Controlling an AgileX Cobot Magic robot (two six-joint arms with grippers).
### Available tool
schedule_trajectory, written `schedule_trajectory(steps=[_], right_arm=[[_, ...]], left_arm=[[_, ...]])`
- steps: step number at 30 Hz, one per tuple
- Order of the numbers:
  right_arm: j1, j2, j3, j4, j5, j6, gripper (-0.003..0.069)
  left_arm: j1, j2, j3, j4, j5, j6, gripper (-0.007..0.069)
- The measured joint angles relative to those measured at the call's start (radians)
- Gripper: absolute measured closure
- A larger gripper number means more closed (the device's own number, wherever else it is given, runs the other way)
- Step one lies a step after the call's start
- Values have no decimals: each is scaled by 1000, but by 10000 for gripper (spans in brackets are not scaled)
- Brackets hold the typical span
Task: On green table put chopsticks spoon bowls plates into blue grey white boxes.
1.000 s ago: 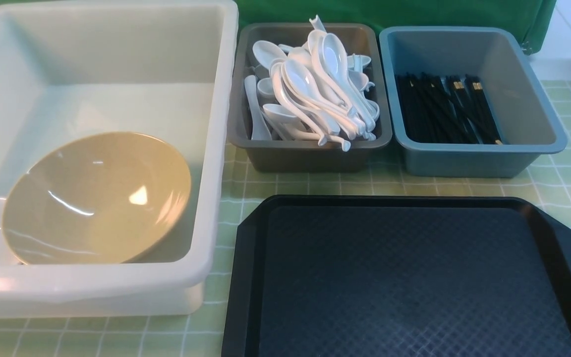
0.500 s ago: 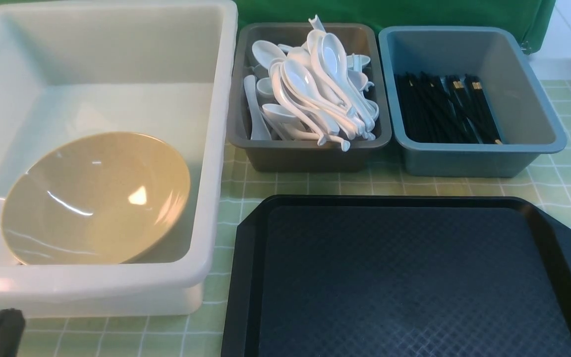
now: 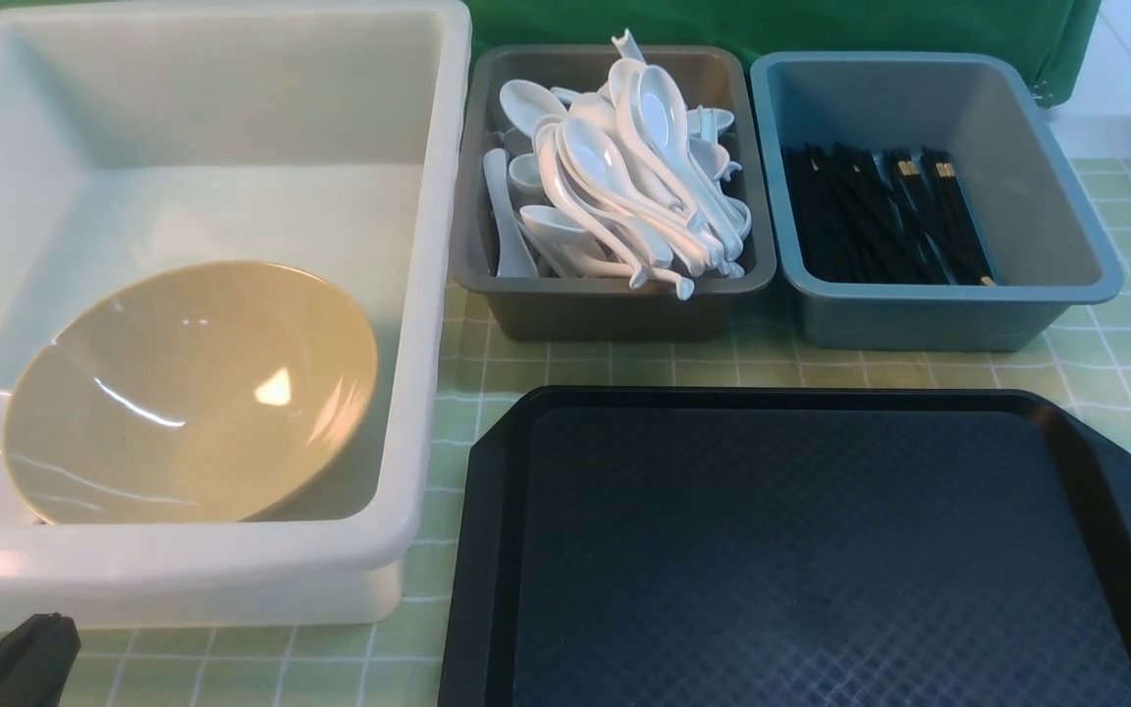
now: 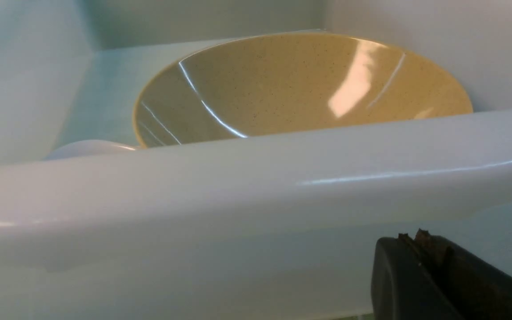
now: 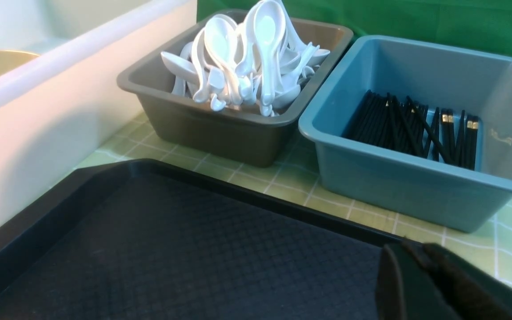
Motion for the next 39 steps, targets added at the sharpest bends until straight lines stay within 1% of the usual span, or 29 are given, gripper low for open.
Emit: schedule_trajectory(steps=[3, 6, 8, 9, 13, 14, 17, 24, 27, 29, 31, 32, 33, 39], right_arm=[[0, 0, 0, 0, 0, 0, 594], [-20, -6, 0, 0, 1, 0, 591], [-53, -21, 0, 0, 1, 0, 589], [-97, -39, 0, 0, 1, 0, 589], [-166, -77, 0, 0, 1, 0, 588], [-198, -88, 0, 0, 1, 0, 588], [-233, -94, 0, 0, 1, -1, 588], [-249, -95, 0, -9, 1, -2, 580], [-249, -111, 0, -78, 28, 6, 579], [-249, -138, 2, -202, 86, 79, 575], [-249, -156, 11, -281, 108, 151, 571], [-249, -160, 13, -291, 110, 157, 571], [-249, -181, 35, -327, 117, 190, 569], [-249, -278, 169, -353, 124, 215, 565]], left_arm=[[0, 0, 0, 0, 0, -2, 626], [0, 0, 0, 0, 0, -2, 626], [0, 0, 0, 0, 0, -2, 626], [0, 0, 0, 0, 0, -2, 626], [0, 0, 0, 0, 0, -2, 626], [0, 0, 0, 0, 0, -2, 626], [0, 0, 0, 0, 0, -2, 626], [-1, 0, 0, 0, 0, -2, 626], [-1, 0, 0, 0, 0, -2, 626], [-1, 0, 0, 0, 0, -2, 626], [-1, 0, 0, 0, 0, -2, 626], [-1, 0, 0, 0, 0, -2, 626], [-1, 0, 0, 0, 0, -2, 626], [-1, 0, 0, 0, 0, -2, 626]])
